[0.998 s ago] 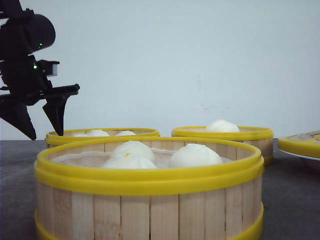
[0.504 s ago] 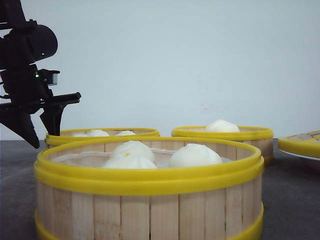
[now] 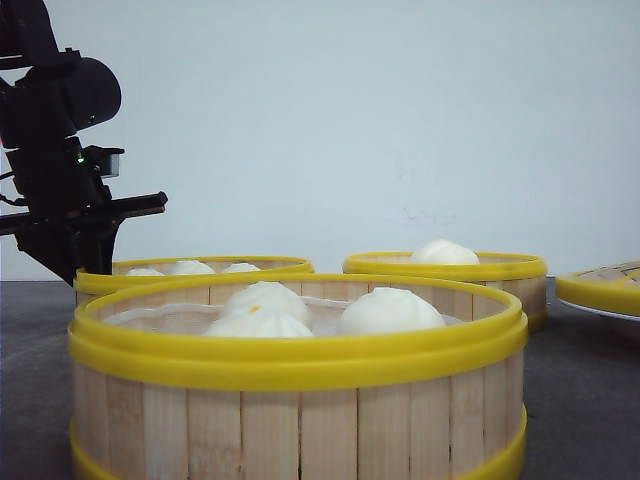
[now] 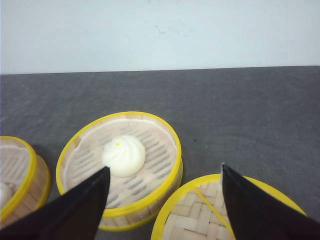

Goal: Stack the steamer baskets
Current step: 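Move the left gripper down to the rim of a bun-filled steamer basket, then grasp the basket rim with the left gripper and lift it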

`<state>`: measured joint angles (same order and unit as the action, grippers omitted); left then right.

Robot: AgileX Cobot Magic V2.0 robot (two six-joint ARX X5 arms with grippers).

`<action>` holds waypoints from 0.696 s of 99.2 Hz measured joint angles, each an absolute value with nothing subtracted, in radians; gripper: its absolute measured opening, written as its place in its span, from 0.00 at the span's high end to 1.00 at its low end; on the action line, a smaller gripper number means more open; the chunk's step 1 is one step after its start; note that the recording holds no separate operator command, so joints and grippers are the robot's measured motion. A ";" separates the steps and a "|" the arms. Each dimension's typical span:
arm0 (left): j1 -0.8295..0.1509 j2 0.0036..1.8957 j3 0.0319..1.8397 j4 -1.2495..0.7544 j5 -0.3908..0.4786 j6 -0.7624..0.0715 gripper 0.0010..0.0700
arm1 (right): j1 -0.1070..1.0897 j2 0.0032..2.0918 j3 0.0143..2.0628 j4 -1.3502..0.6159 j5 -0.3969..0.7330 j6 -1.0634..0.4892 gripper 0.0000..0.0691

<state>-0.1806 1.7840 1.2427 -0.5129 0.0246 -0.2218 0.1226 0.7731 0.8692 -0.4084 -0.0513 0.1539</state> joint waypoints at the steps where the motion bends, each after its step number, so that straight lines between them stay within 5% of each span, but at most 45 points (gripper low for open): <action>1: -0.181 1.784 1.243 -0.513 0.025 -0.223 0.97 | 0.123 0.773 0.869 -0.409 -0.051 0.154 0.37; 42: -0.149 1.622 1.258 -0.522 0.113 -0.235 0.97 | 0.123 0.773 0.869 -0.450 -0.026 0.153 0.37; 69: -0.148 1.406 1.291 -0.641 0.266 -0.205 0.97 | 0.123 0.773 0.869 -0.461 -0.026 0.153 0.37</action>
